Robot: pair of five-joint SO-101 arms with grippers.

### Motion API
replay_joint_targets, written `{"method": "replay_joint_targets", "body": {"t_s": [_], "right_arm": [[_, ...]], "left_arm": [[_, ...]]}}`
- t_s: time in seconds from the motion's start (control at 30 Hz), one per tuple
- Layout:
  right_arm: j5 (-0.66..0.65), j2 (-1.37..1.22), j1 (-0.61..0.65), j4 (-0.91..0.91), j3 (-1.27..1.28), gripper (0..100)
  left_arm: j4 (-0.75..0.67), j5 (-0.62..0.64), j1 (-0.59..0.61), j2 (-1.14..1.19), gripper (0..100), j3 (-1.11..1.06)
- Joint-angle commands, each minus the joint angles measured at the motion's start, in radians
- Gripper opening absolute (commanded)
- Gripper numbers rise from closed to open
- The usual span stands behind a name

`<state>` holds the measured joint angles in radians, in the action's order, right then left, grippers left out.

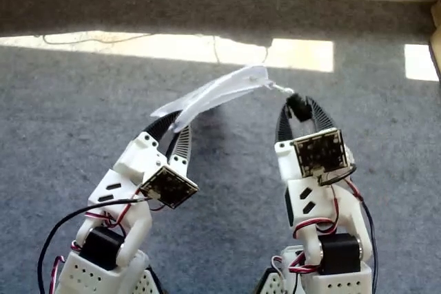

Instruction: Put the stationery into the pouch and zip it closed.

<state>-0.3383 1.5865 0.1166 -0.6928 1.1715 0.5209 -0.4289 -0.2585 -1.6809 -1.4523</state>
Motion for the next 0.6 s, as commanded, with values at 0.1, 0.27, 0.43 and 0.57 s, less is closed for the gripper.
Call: {"method": "replay_joint_targets", "body": {"t_s": [0.1, 0.27, 0.43, 0.57], "right_arm": [[0.012, 0.016, 0.028, -0.105, -0.038, 22.8], [0.012, 0.016, 0.030, -0.191, -0.119, 22.8], [0.012, 0.016, 0.030, -0.252, -0.180, 22.8], [0.012, 0.016, 0.028, -0.251, -0.183, 22.8]], "left_arm": [[-0.037, -0.011, -0.031, -0.024, 0, 0.013], [0.026, -0.011, -0.101, -0.019, 1, 0.018], [0.037, -0.060, -0.151, -0.013, 1, 0.010], [0.066, -0.075, -0.183, -0.015, 1, -0.002]]}}
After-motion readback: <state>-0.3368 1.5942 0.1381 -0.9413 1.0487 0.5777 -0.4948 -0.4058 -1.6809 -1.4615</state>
